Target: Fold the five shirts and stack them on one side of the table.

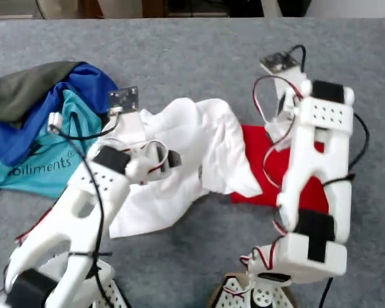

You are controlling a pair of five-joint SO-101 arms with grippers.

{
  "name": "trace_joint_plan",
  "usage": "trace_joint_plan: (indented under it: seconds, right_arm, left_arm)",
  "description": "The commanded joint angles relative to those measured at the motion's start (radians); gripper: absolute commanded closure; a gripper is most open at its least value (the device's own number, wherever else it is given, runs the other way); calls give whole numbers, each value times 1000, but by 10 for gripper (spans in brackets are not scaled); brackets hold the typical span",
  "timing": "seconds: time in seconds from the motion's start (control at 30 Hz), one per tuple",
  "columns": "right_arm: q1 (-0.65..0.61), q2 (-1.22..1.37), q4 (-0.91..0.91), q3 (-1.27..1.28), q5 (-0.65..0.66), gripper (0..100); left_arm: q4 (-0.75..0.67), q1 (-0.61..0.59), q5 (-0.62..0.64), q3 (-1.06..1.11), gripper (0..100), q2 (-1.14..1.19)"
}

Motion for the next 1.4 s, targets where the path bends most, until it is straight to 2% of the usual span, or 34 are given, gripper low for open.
trace_joint_plan:
  seconds: [0.0, 0.27, 0.47, 0.63, 1.0, 1.23, 1.37]
  right_arm:
    - [25, -97, -68, 88, -8, 967]
    - [27, -157, -107, 166, -8, 967]
    - [27, -162, -104, 166, -8, 967]
    - [27, -157, -101, 166, -8, 967]
    - [-12, -163, -98, 257, -8, 967]
    - [-28, -163, -9, 200, -3, 964]
    - [-76, -165, 51, 182, 101, 958]
  left_arm:
    - [-14, 14, 31, -115, 728, 119]
    - [-5, 8, 26, -358, 747, 426]
    - [-5, 6, 11, -451, 991, 539]
    - [103, -57, -20, -589, 980, 544]
    - [466, -284, -95, -1134, 981, 547]
    - [566, -440, -149, -1393, 981, 545]
    - [618, -551, -150, -1582, 981, 545]
